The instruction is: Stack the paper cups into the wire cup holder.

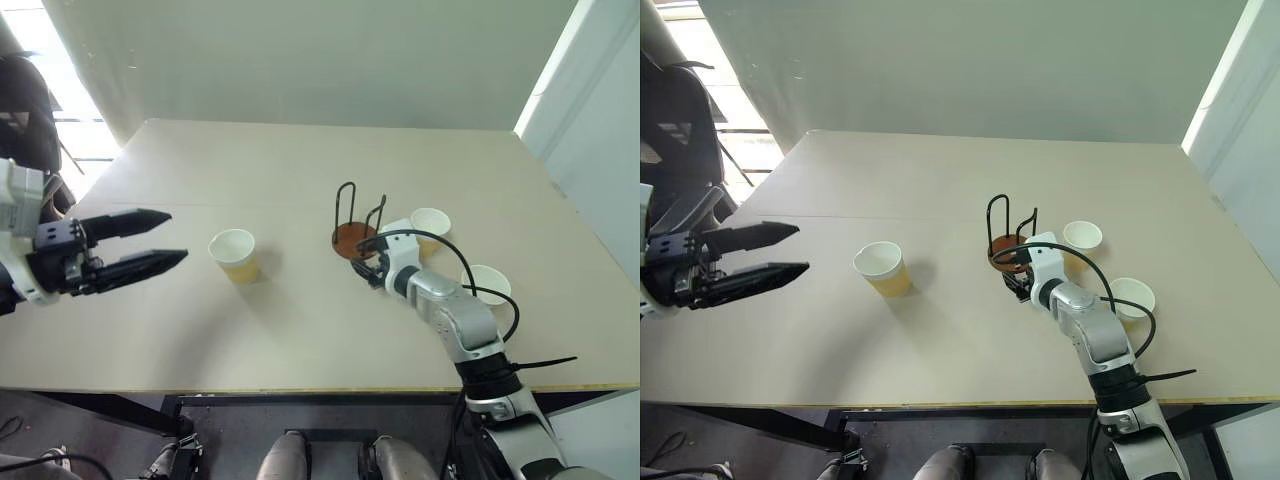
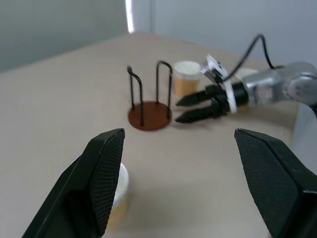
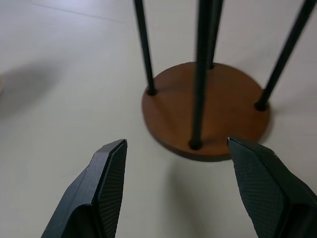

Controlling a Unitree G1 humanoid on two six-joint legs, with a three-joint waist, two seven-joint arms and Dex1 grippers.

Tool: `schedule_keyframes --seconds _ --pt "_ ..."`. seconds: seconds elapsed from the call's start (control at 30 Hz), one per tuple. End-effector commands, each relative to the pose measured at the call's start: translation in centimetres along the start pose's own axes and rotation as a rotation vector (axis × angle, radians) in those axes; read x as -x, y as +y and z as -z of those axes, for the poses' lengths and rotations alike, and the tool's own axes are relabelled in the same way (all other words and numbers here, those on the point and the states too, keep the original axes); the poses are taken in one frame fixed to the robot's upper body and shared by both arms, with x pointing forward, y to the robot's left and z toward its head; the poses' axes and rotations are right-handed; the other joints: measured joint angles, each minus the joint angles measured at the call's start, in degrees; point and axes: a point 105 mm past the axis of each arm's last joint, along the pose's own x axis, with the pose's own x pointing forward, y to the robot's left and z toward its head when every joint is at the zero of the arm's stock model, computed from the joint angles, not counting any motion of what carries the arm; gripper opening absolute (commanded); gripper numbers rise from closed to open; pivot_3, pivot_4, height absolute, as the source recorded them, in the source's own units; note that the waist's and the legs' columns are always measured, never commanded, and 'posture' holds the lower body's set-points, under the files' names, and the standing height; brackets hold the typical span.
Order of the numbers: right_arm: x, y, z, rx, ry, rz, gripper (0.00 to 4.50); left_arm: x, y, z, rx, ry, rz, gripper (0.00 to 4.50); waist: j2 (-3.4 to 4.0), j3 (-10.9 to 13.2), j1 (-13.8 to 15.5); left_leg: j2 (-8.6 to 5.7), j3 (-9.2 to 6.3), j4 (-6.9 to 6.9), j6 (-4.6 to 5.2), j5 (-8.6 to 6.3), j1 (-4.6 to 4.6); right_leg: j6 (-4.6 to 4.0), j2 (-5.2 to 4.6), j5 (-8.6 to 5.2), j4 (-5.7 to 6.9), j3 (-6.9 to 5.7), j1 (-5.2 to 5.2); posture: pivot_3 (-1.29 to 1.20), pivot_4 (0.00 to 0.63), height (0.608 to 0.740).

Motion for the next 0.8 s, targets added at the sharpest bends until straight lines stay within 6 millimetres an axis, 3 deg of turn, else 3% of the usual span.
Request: schedule_keyframes --seconds 0.03,0.63,0.8 --pt "0.0 -0.4 -1.8 0.012 -0.072 0.029 3.30 -0.4 1.4 -0.5 -0.057 -0.026 -0.095 3.79 0.01 0.0 0.0 0.00 0.00 0.00 0.00 0.01 0.01 0.01 0.00 0.01 0.00 0.00 0.00 0.00 0.150 0.740" --pt "-2.0 -0.3 -4.8 -0.023 -0.187 0.059 3.30 -0.6 0.9 0.4 -0.029 0.010 -0.062 3.79 0.02 0.0 0.0 0.00 -0.03 0.00 0.04 0.06 -0.02 0.12 0.02 0.05 -0.05 0.00 -0.01 0.00 0.150 0.740" --pt "-1.8 -0.3 -4.7 -0.023 -0.188 0.052 1.81 -0.4 0.8 0.5 -0.024 0.017 -0.060 3.82 0.02 0.0 -0.1 0.00 -0.02 0.00 0.02 0.04 -0.02 0.12 0.02 0.05 -0.05 0.00 -0.01 0.00 0.150 0.740"
